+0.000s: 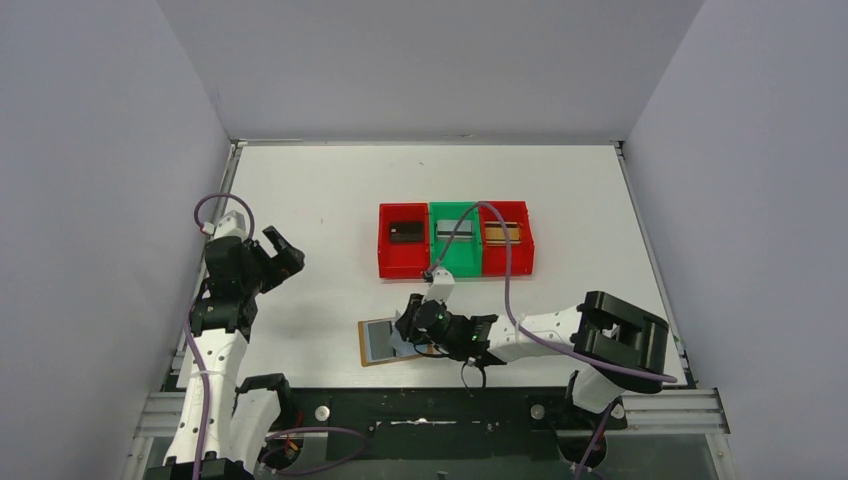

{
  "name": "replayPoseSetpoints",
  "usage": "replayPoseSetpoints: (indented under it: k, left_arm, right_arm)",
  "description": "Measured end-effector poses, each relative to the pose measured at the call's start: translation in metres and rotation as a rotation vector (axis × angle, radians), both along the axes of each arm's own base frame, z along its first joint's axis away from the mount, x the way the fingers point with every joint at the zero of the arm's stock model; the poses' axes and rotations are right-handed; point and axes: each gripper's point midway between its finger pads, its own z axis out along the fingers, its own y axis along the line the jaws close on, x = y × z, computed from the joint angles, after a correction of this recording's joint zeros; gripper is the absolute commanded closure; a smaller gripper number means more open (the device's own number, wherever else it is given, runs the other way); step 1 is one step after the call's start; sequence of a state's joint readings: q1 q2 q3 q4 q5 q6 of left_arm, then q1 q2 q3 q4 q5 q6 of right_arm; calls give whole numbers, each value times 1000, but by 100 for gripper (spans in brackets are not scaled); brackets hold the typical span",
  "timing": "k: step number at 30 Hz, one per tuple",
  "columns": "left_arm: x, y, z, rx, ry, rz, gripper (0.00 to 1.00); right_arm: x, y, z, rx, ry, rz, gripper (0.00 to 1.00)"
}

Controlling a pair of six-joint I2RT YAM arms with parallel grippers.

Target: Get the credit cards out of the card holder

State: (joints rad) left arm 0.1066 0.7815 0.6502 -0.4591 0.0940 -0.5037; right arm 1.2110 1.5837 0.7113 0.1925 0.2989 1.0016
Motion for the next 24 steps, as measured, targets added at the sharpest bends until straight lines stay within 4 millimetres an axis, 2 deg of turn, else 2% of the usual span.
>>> replayPoseSetpoints:
  k: [3,6,8,16,19,22,24]
  left_arm:
    - [0,-1,0,-2,0,-4,9]
    - [0,-2,0,-7,2,-12,9]
    - [0,-3,-1,-9,2,-15,9]
    - [0,-4,-1,-12,4,-20,9]
    - [0,-5,-1,-13,5,-23,9]
    - [0,-6,-2,-15,7,-29,9]
    - [0,-7,-2,-16,9,-32,9]
  right_arm:
    - [3,-14,-9,63,33,-25,62]
    - [6,-30,-18,70,59,-51,55]
    - [9,-39,-17,69,61,-70,50]
    - [14,-66,32,88,-16,-126,42]
    - [14,-70,49,114,-46,-123,36]
    - [13,-68,56,130,-64,-104,33]
    - [11,-62,52,109,-60,-79,32]
